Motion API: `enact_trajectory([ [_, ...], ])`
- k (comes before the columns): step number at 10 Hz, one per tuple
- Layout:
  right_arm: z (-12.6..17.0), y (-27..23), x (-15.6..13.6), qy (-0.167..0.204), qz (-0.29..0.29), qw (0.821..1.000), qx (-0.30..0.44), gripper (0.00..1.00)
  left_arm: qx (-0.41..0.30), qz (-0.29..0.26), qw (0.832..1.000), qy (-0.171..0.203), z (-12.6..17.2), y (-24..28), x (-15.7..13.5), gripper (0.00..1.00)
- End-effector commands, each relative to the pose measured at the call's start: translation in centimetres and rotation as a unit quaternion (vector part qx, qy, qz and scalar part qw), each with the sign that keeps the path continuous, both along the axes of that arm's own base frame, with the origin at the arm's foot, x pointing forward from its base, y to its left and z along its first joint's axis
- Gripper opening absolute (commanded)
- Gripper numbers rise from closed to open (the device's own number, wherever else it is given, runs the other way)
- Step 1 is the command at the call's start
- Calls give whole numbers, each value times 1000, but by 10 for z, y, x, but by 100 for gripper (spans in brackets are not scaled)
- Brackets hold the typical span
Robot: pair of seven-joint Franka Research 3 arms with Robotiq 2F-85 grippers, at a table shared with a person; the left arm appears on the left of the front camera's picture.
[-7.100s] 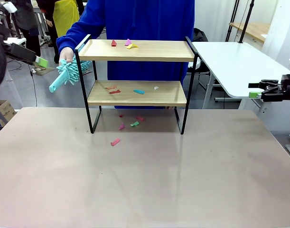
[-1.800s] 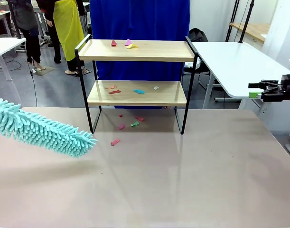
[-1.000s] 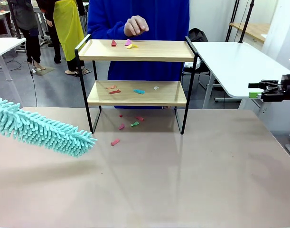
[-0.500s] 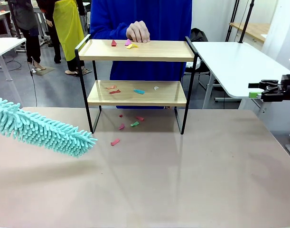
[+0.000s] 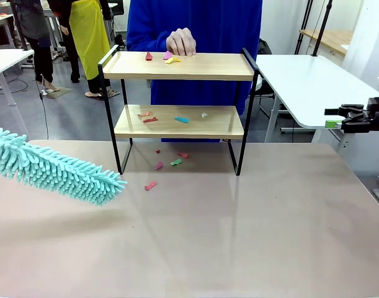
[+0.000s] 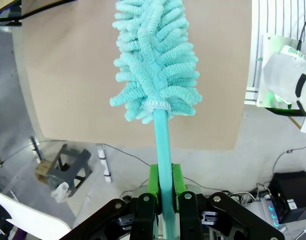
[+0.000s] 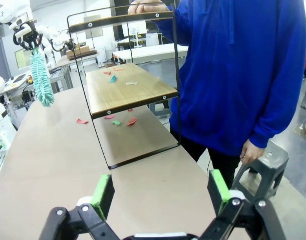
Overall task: Clean the shelf.
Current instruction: Clean the specific section of the Shelf indicated by the human with the Duster.
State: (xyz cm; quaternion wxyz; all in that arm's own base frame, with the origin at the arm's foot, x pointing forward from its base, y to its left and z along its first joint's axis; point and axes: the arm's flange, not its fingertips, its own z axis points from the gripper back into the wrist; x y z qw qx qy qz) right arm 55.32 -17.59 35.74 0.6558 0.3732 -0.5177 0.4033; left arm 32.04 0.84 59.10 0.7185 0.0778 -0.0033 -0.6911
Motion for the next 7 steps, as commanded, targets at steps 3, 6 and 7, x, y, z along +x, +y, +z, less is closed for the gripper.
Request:
enact_trajectory([
  [3, 3, 4, -3, -3, -1, 1000, -2, 100, -7, -1, 1000, 3, 2, 0, -2, 13],
  [6, 3, 4, -3, -3, -1, 1000, -2, 100, -7, -1, 1000, 3, 2, 0, -2, 13],
  [7, 3, 4, -3, -3, -1, 1000, -2, 100, 0, 0, 1000, 0, 0, 0, 0, 13],
])
